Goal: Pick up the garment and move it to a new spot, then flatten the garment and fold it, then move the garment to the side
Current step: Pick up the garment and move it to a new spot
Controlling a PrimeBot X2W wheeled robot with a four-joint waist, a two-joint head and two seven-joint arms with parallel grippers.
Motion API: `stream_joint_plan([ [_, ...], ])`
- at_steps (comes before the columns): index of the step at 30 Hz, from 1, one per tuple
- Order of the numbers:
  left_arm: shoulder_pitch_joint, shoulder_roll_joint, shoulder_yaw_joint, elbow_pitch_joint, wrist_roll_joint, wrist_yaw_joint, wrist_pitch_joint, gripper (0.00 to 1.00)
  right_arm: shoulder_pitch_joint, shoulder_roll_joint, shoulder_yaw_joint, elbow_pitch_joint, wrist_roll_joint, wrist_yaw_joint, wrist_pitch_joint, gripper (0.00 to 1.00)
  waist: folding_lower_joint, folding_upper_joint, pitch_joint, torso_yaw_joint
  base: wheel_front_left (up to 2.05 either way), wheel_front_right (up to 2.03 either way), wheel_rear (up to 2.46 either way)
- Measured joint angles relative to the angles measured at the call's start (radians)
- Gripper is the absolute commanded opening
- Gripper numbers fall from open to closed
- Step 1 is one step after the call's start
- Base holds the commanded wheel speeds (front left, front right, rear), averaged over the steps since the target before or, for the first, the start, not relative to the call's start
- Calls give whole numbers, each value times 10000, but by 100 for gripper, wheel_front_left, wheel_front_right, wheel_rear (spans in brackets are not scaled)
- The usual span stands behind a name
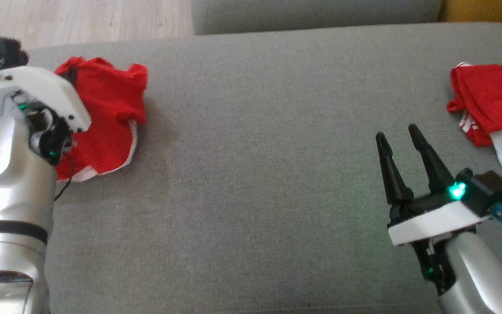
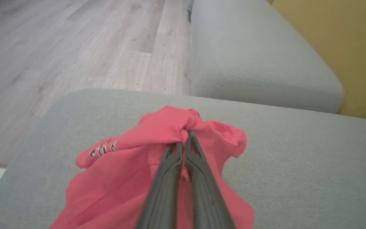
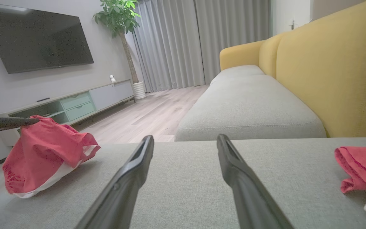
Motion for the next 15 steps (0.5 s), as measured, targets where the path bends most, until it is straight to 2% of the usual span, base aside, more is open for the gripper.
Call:
stream_joint_plan([
  [4, 47, -96, -788, -1026, -612, -2, 113, 0, 394, 92, -33, 119, 31, 0, -2, 100, 0, 0, -413, -121, 0, 0, 0],
  [9, 446, -127, -1657, -2968, -1499, -2, 393, 0, 690, 253, -155, 190, 27, 0, -31, 100, 0, 0, -915, -274, 0, 0, 0],
  [15, 1281, -293, -2011, -5607, -2263, 35, 1080, 0, 741, 274, -431, 58, -79, 0, -59, 100, 0, 0, -1245, -628, 0, 0, 0],
])
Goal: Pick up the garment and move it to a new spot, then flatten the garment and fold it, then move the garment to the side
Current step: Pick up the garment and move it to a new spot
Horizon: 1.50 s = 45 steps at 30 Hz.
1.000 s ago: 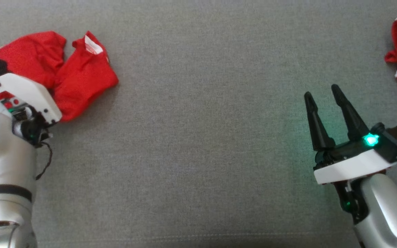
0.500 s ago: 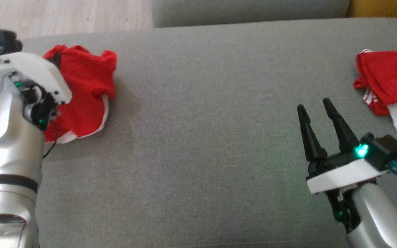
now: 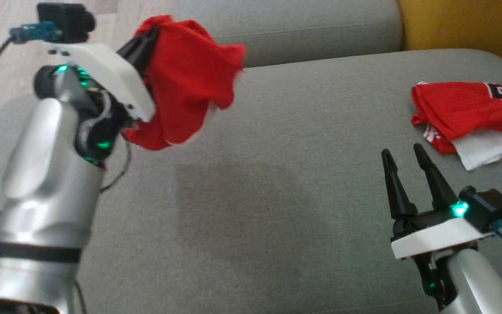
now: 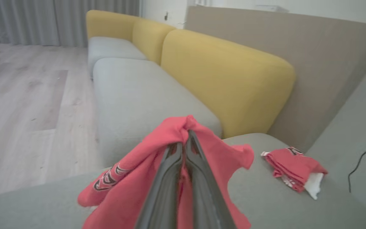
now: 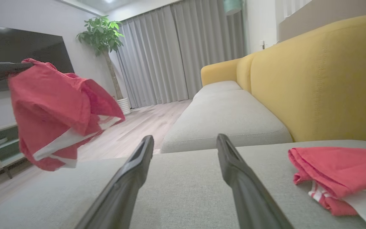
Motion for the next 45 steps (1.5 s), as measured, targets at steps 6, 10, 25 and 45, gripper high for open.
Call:
stream_joint_plan([
  [6, 1560, -708, -280, -1939, -75, 729, -520, 0, 76, 6, -157, -173, -61, 0, 6, 100, 0, 0, 70, -424, 0, 0, 0],
  [10, 3010, -1116, -314, -1544, -232, 750, -1425, 0, 163, 15, -138, -190, -59, 0, 17, 100, 0, 0, 228, -691, 0, 0, 0],
  [25, 3204, -1386, -951, 1177, -357, 48, -4220, 100, 152, -19, -50, -96, 19, 0, 23, 100, 0, 0, 421, -585, 0, 0, 0],
  [45, 7845, 67, 393, -4846, 1768, 3551, -5135, 100, 1194, 13, -410, -414, 15, 0, 75, 100, 0, 0, -43, 86, 0, 0, 0],
])
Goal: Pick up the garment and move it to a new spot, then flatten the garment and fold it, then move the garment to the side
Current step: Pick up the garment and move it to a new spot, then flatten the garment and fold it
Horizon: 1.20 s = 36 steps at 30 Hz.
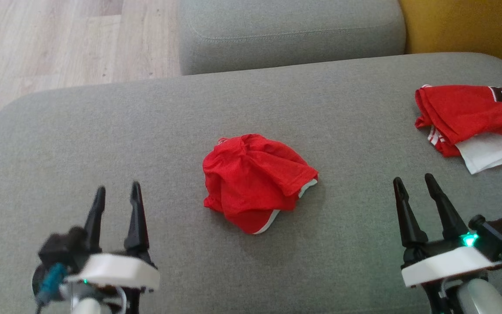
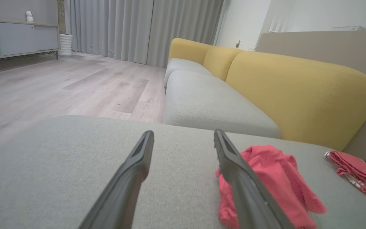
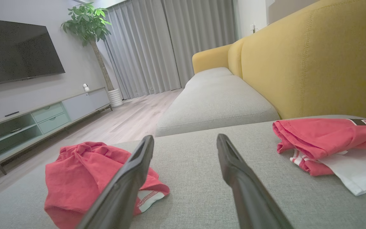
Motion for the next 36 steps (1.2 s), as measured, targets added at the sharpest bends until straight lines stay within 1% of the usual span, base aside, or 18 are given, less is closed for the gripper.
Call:
stream_joint_plan([
  [2, 419, -81, 2, -52, 286, 132, -4, 100, 85, -13, -88, 2, 0, 0, -2, 100, 0, 0, 11, 60, 0, 0, 0],
  [6, 533, -249, 178, 65, 828, 104, -6, 100, 191, -21, -79, -21, -98, 0, -13, 100, 0, 0, 57, 105, 0, 0, 0],
  [10, 532, -481, 625, 282, 1001, -161, -6, 100, 190, -21, -150, -113, -251, 0, -13, 100, 0, 0, 76, 38, 0, 0, 0],
  [15, 530, -874, 861, 420, 1333, -512, -6, 100, 186, -21, -376, -169, -727, 0, 17, 100, 0, 0, 106, 0, 0, 0, 0],
  [17, 526, -932, 951, 541, 1360, -648, -6, 100, 178, -31, -257, -259, -769, 0, 115, 100, 0, 0, 117, 61, 0, 0, 0],
  [19, 507, -1011, 966, 570, 1457, -777, -6, 100, 114, -56, 268, -345, -713, 0, 495, 100, 0, 0, 133, 177, 0, 0, 0],
  [22, 487, -1208, 943, 640, 1501, -957, -6, 100, -411, -257, 1440, -199, -658, 0, 1524, 100, 0, 0, 165, 440, 0, 0, 0],
  [24, 452, -1281, 934, 738, 1501, -1053, -6, 100, -1028, -449, 1904, 96, -667, 0, 2194, 100, 0, 0, 178, 684, 0, 0, 0],
  [25, 438, -1304, 938, 782, 1501, -1083, -6, 100, -1351, -483, 1975, 305, -704, 0, 2497, 100, 0, 0, 182, 821, 0, 0, 0],
  [26, 428, -1338, 936, 825, 1505, -1131, -6, 100, -1929, -594, 2280, 738, -721, 0, 3172, 100, 0, 0, 192, 1108, 0, 0, 0],
  [31, 312, -1476, 974, 966, 1542, -1298, -6, 100, -2508, -621, 2882, 1636, -780, 0, 4142, 100, 0, 0, 237, 1869, 0, 0, 0],
  [34, 270, -1501, 1011, 961, 1542, -1298, -6, 100, -2514, -614, 2970, 2220, -821, 0, 4366, 100, 0, 0, 276, 2276, 0, 0, 0],
  [36, 271, -1505, 1037, 961, 1542, -1302, -6, 100, -2579, -617, 2955, 2591, -1051, 0, 4418, 100, 0, 0, 315, 2502, 0, 0, 0],
])
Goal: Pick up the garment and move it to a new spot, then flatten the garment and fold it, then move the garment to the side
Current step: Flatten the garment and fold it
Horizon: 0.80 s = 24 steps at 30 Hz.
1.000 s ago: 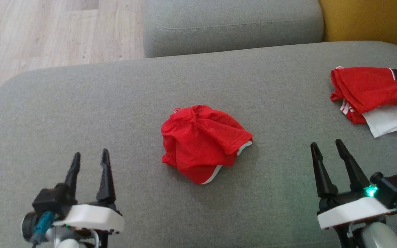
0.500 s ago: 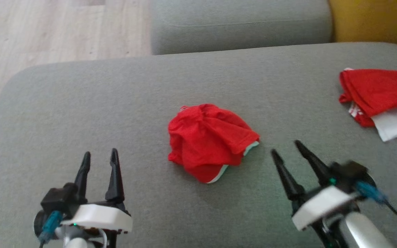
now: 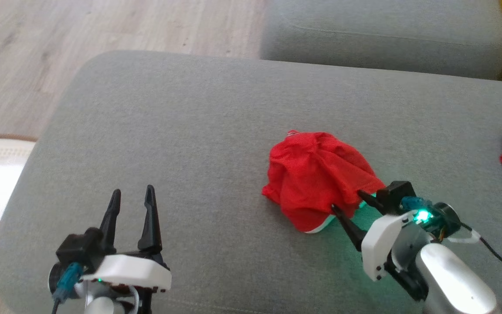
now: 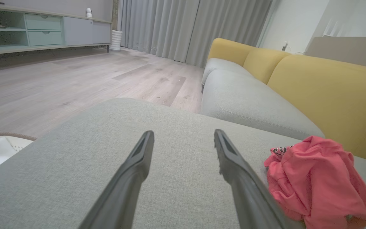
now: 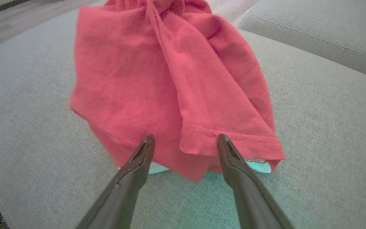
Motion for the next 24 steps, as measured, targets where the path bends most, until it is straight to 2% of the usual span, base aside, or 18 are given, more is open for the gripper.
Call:
stream_joint_plan([
  [2, 0, -8, 35, 0, 0, -38, 0, 100, -178, 31, -109, 334, -75, 0, -33, 99, 0, 0, 42, 175, 0, 0, 0],
  [3, 1, -13, 81, 0, 0, -77, 0, 100, -294, 36, -165, 476, -163, 0, -127, 77, 0, 0, 64, 235, 0, 0, 0],
  [4, 2, -15, 144, 0, 0, -77, 0, 100, -412, 48, -201, 583, -247, 0, -196, 45, 0, 0, 84, 270, 0, 0, 0],
  [5, 2, -17, 199, -2, 0, -77, 0, 100, -522, 71, -222, 665, -290, 0, -257, 6, 0, 0, 102, 283, 0, 0, 0],
  [6, 2, -17, 226, -2, 0, -75, 0, 100, -603, 90, -226, 736, -339, 0, -336, 0, 1, 0, 105, 271, 0, 0, 0],
  [11, 12, -33, 276, 12, -2, -86, 0, 100, -736, 150, -207, 849, -453, 0, -548, 0, 1, 0, 40, 9, 0, 0, 0],
  [14, 17, -40, 276, 19, -4, -86, -2, 100, -738, 17, -153, 318, -194, 0, -362, 0, 1, 0, -27, -251, 0, 0, 0],
  [18, 24, -48, 261, 8, -77, -75, 0, 100, -757, -621, -98, -1321, 1043, 0, 878, 0, 1, 0, -72, -614, 0, 0, 0],
  [19, 24, -48, 261, 8, -77, -75, 0, 100, -757, -621, -98, -1321, 1043, 0, 878, 0, 1, 0, -72, -614, 0, 0, 0],
  [22, 23, -50, 247, -4, -148, -75, 0, 100, -970, -1465, -328, -2961, 1910, 0, 2211, 0, 1, 0, -21, -803, 0, 0, 0],
  [24, 21, -56, 228, -8, -178, -75, 0, 100, -1106, -1933, -876, -3992, 2554, 0, 2997, 0, 1, 0, 71, -842, 0, 0, 0],
])
